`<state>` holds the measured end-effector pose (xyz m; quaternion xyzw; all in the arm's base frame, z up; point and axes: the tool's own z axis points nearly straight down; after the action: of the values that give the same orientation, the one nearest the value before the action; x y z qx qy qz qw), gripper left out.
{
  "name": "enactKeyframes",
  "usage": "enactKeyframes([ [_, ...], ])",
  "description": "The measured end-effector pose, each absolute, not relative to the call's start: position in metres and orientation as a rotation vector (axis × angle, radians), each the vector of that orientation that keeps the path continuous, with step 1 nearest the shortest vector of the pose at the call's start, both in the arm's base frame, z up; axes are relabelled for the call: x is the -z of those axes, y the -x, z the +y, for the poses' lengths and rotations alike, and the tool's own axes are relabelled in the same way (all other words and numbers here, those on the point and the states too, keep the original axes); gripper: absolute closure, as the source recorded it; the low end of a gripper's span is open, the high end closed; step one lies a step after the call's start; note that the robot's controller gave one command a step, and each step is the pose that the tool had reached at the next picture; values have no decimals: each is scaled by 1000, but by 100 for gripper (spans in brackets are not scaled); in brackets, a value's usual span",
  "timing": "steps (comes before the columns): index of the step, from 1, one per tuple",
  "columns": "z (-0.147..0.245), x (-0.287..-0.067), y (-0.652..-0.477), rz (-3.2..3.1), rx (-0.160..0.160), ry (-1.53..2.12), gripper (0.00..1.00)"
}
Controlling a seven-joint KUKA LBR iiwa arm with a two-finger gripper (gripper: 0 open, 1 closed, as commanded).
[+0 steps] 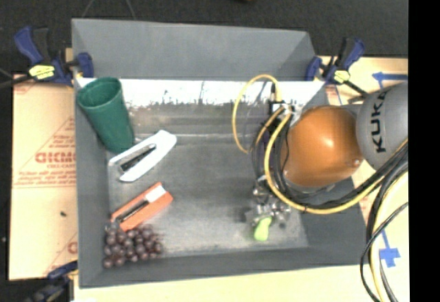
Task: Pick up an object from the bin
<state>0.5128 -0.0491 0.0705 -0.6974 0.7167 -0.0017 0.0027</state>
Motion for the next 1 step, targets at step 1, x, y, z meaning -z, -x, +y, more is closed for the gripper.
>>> enactKeyframes([
  [1, -49, -71, -513, 2249, 5, 2186, 100],
])
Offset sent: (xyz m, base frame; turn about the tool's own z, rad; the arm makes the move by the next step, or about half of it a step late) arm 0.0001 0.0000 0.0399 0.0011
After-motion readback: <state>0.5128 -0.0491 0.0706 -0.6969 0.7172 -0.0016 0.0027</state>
